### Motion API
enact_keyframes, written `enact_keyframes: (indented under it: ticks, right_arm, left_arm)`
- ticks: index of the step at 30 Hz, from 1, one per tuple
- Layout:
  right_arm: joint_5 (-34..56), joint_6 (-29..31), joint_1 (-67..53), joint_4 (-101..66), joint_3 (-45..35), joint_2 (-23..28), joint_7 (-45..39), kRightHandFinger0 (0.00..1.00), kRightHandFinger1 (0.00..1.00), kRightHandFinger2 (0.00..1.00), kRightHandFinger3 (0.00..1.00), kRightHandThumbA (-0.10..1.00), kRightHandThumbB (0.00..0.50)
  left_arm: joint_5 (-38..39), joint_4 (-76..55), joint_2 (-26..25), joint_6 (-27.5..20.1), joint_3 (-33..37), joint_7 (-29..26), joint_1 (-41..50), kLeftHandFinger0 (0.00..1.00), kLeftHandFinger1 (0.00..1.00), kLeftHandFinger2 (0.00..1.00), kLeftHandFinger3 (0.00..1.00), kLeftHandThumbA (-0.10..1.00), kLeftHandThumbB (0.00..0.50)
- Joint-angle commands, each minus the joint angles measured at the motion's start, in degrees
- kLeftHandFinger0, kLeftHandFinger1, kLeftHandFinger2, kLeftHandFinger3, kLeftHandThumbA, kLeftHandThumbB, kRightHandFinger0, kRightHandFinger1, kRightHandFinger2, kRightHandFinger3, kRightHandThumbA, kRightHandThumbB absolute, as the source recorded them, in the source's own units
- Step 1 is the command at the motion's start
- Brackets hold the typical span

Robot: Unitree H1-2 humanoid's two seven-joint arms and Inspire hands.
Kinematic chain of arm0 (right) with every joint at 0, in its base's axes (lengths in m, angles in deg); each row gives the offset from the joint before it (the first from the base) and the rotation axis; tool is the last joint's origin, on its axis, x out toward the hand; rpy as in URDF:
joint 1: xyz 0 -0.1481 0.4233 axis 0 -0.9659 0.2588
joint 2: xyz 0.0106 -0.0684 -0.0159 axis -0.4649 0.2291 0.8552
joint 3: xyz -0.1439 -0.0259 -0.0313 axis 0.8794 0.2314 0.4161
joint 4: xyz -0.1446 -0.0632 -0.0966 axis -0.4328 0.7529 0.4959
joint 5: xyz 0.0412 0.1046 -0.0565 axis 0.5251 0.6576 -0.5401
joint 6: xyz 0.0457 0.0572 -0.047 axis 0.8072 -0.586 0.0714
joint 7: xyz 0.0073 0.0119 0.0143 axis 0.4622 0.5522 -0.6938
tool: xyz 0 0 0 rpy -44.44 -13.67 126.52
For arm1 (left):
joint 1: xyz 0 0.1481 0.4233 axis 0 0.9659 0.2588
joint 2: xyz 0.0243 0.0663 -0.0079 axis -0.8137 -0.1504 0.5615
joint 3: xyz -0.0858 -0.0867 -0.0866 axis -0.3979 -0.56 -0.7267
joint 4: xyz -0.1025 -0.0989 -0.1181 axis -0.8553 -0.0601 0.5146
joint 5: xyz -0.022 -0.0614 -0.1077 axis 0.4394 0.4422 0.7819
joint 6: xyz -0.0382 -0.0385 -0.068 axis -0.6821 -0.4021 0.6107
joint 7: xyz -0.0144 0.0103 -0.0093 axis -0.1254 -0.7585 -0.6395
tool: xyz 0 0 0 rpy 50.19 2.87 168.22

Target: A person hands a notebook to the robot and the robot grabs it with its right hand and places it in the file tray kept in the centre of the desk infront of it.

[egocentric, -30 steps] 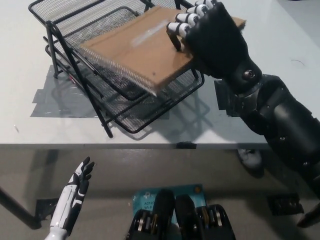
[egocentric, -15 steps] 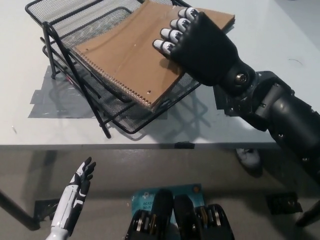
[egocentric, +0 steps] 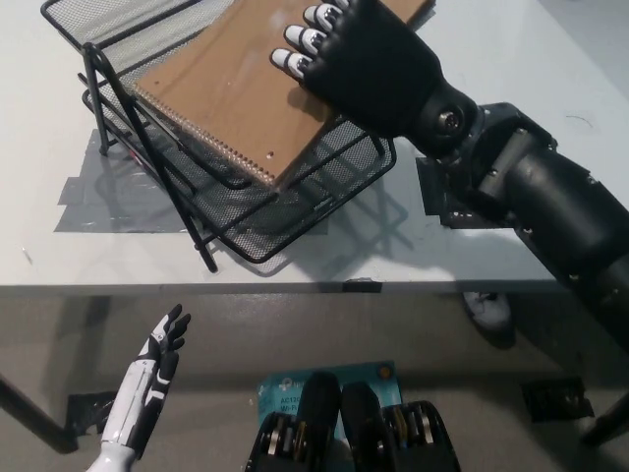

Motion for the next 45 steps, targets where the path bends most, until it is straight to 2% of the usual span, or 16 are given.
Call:
enact_keyframes:
  ticks: [1, 2, 4, 6, 7, 10, 13, 15, 17, 18, 20, 22, 33, 35, 37, 45]
  right_arm:
    - [4.48, 0.69, 7.21, 3.95, -3.46, -2.04, 6.96, 0.0, 0.0, 0.03, 0.04, 0.87, 0.0]
    - [4.54, 0.62, 7.75, 4.98, -3.74, -2.21, 7.67, 0.0, 0.0, 0.04, 0.06, 0.87, 0.0]
    - [5.15, 0.91, 9.07, 7.2, -4.72, -2.88, 10.44, 0.0, 0.0, 0.11, 0.26, 0.81, 0.0]
    - [5.51, 1.14, 9.26, 7.64, -5.09, -3.13, 10.95, 0.0, 0.0, 0.11, 0.26, 0.71, 0.0]
    - [5.97, 0.85, 9.36, 7.98, -5.6, -3.48, 11.13, 0.0, 0.0, 0.1, 0.33, 0.71, 0.0]
    - [6.49, 0.26, 9.49, 9.91, -6.54, -4.57, 12.94, 0.0, 0.0, 0.03, 0.09, 0.71, 0.0]
    - [7.65, -0.84, 8.81, 10.89, -7.87, -5.66, 13.04, 0.0, 0.0, 0.02, 0.0, 0.83, 0.0]
    - [7.96, -1.46, 8.47, 11.06, -8.44, -6.09, 13.57, 0.0, 0.0, 0.03, 0.02, 0.84, 0.0]
    - [9.02, -2.5, 7.47, 10.89, -9.83, -7.13, 13.88, 0.0, 0.0, 0.07, 0.26, 0.92, 0.0]
    - [9.2, -2.78, 7.28, 10.81, -10.11, -7.34, 13.74, 0.0, 0.0, 0.1, 0.25, 0.99, 0.0]
    - [10.09, -4.26, 6.47, 10.76, -11.5, -8.45, 13.1, 0.0, 0.0, 0.12, 0.09, 1.0, 0.0]
    - [10.79, -4.92, 5.85, 10.72, -12.63, -9.3, 13.32, 0.0, 0.0, 0.11, 0.01, 1.0, 0.0]
    - [10.9, -6.48, 2.83, 11.69, -14.61, -12.5, 15.98, 0.0, 0.0, 0.05, 0.02, 0.96, 0.0]
    - [12.72, -5.9, 2.17, 13.71, -15.46, -13.54, 17.22, 0.0, 0.0, 0.03, 0.0, 0.82, 0.0]
    - [13.66, -6.01, 1.89, 14.81, -15.84, -14.04, 17.45, 0.0, 0.0, 0.0, 0.0, 0.87, 0.0]
    - [13.89, -7.56, 0.82, 22.76, -14.43, -16.79, 22.18, 0.0, 0.0, 0.12, 0.03, 0.79, 0.0]
  left_arm:
    - [0.44, 0.17, -1.16, -3.43, 0.26, 0.82, -0.82, 1.0, 1.0, 1.0, 1.0, 1.0, 0.369]
    - [0.49, 0.32, -1.12, -3.57, 0.26, 0.78, -0.9, 1.0, 1.0, 1.0, 1.0, 1.0, 0.369]
    - [1.0, 0.51, -1.0, -3.71, 0.21, 0.86, -0.92, 1.0, 1.0, 1.0, 1.0, 1.0, 0.372]
    - [0.95, 0.5, -1.01, -3.74, 0.22, 0.83, -0.85, 1.0, 1.0, 1.0, 1.0, 1.0, 0.372]
    - [1.01, 0.61, -1.02, -4.03, 0.23, 0.82, -0.78, 1.0, 1.0, 1.0, 1.0, 1.0, 0.371]
    - [0.76, 0.39, -1.17, -3.74, 0.32, 0.89, -0.75, 1.0, 1.0, 1.0, 1.0, 1.0, 0.367]
    - [0.97, 0.07, -0.99, -3.41, 0.28, 0.86, -0.52, 1.0, 1.0, 1.0, 1.0, 1.0, 0.384]
    - [0.91, -0.3, -0.83, -2.97, 0.31, 0.8, -0.37, 1.0, 1.0, 1.0, 1.0, 1.0, 0.385]
    - [0.13, -0.06, -0.83, -3.91, 0.46, 0.46, -0.37, 1.0, 1.0, 1.0, 1.0, 1.0, 0.369]
    - [-0.1, 0.0, -0.87, -4.22, 0.5, 0.36, -0.38, 1.0, 1.0, 1.0, 1.0, 1.0, 0.367]
    - [-0.73, 0.28, -0.95, -4.59, 0.52, 0.05, -0.52, 1.0, 1.0, 1.0, 1.0, 1.0, 0.378]
    - [-0.14, 0.35, -0.84, -4.22, 0.47, 0.25, -0.75, 1.0, 1.0, 1.0, 1.0, 1.0, 0.386]
    - [-0.28, -0.02, -0.79, -4.02, 0.59, 0.2, -0.76, 1.0, 1.0, 1.0, 1.0, 1.0, 0.392]
    - [-0.13, -0.36, -0.73, -3.84, 0.55, 0.22, -0.81, 1.0, 1.0, 1.0, 1.0, 1.0, 0.388]
    - [-0.14, -0.45, -0.66, -3.63, 0.52, 0.14, -0.81, 1.0, 1.0, 1.0, 1.0, 1.0, 0.397]
    - [-0.63, -1.7, -0.14, -2.12, 0.59, -0.13, -0.66, 1.0, 1.0, 1.0, 1.0, 1.0, 0.432]
